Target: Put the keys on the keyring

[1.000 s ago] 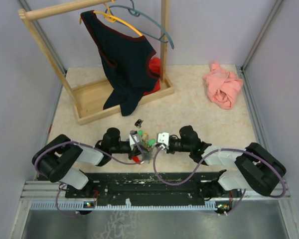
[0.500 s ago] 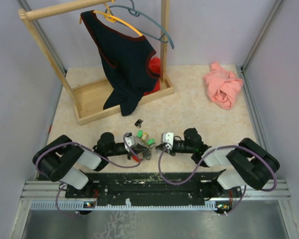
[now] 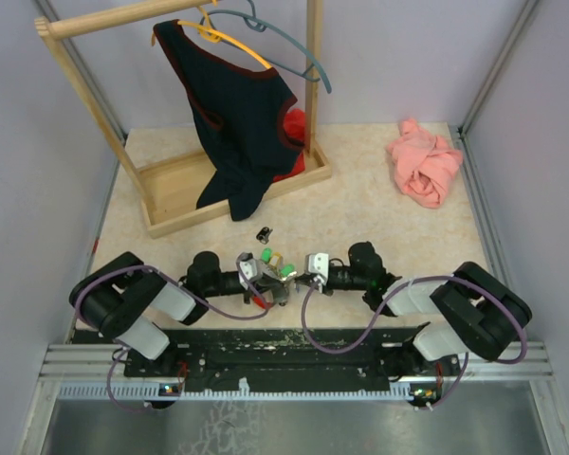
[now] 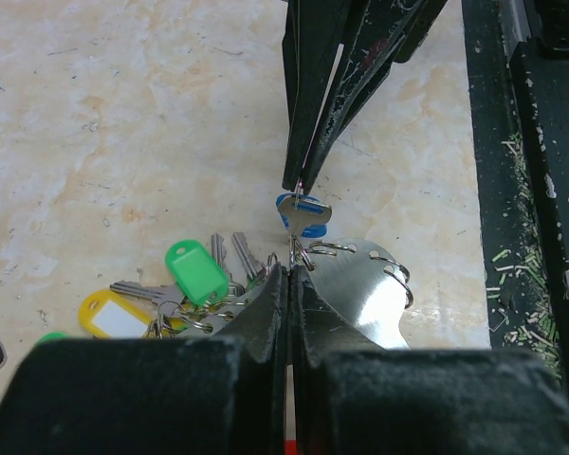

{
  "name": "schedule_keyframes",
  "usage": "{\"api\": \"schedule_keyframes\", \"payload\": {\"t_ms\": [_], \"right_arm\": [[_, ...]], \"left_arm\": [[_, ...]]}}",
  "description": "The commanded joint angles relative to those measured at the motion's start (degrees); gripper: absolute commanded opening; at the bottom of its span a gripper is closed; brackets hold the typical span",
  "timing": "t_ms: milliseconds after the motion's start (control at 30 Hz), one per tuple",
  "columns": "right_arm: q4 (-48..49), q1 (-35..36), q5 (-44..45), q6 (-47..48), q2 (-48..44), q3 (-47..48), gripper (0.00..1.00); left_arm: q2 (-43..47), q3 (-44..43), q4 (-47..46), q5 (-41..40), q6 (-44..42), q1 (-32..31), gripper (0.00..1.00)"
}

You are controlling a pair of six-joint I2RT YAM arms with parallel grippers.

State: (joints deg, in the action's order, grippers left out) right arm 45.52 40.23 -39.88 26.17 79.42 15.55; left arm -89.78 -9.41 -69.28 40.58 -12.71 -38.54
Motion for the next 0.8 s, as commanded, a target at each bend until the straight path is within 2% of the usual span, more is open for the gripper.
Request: {"api": "schedule_keyframes", "payload": {"t_ms": [0, 767], "right_arm": [[0.5, 0.5, -0.5, 2.7, 0.4, 3.2, 0.00], [-3.5, 2.7, -0.6, 4.6, 1.2, 4.4, 0.00]], "left_arm": [[-1.2, -1.6, 0.0, 1.5, -1.2, -0.8, 0.01], [-1.7, -2.3, 1.8, -0.1, -2.2, -2.3, 0.01]]}}
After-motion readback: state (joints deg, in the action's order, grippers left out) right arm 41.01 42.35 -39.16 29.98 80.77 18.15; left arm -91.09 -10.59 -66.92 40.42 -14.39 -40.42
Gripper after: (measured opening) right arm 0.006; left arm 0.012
